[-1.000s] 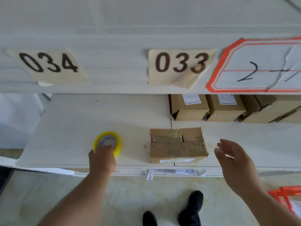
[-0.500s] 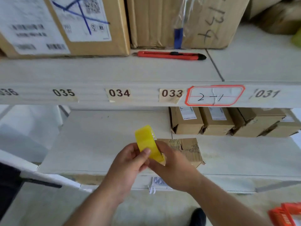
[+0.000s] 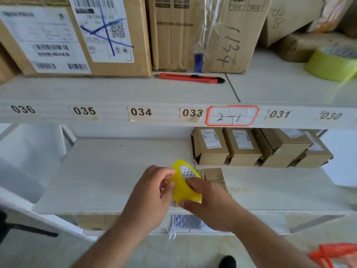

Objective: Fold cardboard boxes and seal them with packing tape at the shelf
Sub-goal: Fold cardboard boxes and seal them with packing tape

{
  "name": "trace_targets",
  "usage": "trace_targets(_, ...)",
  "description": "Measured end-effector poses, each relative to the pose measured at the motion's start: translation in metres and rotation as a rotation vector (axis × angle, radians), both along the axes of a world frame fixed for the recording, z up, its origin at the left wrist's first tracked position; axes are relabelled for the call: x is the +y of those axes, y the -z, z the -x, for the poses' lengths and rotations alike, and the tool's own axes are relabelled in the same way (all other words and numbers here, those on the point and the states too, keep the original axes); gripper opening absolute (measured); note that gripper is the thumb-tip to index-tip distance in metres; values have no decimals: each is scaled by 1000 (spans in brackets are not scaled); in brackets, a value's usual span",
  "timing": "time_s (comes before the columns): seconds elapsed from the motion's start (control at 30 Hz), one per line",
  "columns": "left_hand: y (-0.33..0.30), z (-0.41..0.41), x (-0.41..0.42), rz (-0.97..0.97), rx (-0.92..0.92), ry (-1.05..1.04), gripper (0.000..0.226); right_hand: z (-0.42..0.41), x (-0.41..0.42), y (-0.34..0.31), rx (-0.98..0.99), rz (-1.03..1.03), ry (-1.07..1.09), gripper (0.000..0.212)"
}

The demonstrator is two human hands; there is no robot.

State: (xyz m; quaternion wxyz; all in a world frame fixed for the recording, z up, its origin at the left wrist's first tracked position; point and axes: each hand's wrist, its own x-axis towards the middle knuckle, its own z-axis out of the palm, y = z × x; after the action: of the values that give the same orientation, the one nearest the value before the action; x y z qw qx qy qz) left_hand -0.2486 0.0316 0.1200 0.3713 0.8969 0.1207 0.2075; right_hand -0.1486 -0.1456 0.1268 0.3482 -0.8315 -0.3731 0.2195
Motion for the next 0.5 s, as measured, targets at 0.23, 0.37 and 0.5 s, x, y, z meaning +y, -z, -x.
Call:
trace_targets(0.23,7,0,-3,132,91,-41,18,0,-12,0,-18,86,-52,30)
trace_targets(0.37,13,-1,-8,75,98,-38,14,-3,-14,-2,-1,65,-32,24)
trace_targets(0.5,11,-8,-19,159,107,-96,15,-7,-13,-8,-15,-4,80,26)
